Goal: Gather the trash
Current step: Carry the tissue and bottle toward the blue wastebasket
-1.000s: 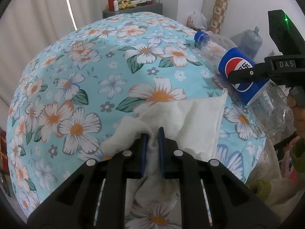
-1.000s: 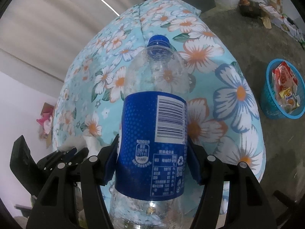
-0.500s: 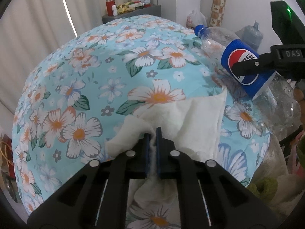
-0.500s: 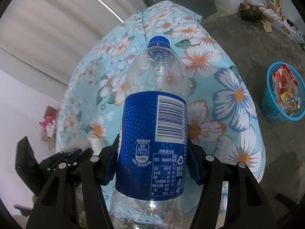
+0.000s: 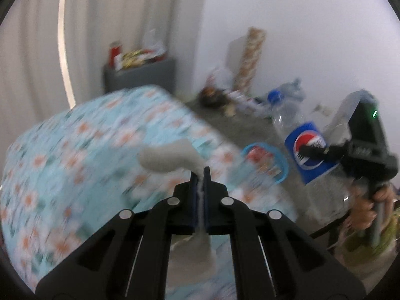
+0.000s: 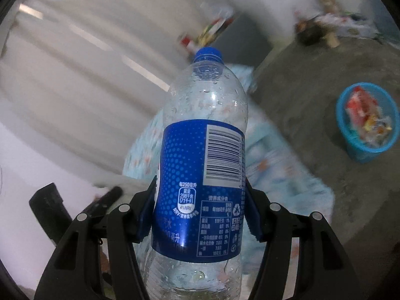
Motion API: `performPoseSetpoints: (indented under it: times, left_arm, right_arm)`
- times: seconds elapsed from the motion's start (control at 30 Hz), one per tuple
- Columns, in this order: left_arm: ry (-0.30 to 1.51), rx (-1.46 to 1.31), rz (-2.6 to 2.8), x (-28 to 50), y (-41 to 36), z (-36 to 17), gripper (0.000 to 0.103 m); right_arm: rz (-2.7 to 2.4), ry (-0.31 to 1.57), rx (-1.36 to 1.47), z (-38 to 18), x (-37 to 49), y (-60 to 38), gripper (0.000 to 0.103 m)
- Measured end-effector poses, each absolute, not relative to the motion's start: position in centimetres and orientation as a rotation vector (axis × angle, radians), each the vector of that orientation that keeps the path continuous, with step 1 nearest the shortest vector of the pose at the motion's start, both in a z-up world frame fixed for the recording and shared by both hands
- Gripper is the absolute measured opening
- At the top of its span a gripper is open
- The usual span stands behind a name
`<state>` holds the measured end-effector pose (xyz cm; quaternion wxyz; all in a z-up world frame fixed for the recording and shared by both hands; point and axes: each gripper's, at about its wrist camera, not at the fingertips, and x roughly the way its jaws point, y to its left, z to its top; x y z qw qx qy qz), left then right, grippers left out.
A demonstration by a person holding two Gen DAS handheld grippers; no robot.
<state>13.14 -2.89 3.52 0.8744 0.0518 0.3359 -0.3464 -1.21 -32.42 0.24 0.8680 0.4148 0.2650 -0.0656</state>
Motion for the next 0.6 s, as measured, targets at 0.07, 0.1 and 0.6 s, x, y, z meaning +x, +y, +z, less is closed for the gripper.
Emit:
performPoseSetpoints:
  times: [0.07,0.1,0.6]
  left_arm:
    - [0.666,0.125,-0.788,13.5,-5.7,5.0,0.003]
    - [0.656,0.138,-0.811,13.3,-7.1,5.4,0.003]
    - [0.763,0.353,-1.071,15.1,-31.0,2.4,0.003]
  right_arm:
    - [-0.191,0.514,0.900,0.1,-3.3,-34.1,0.059]
    - [-0.218,0.495,0.917,0.0,-4.3,-34.9,0.059]
    - [-0.527,0.367,1.165,-7.7,-13.1,-45.5,0.059]
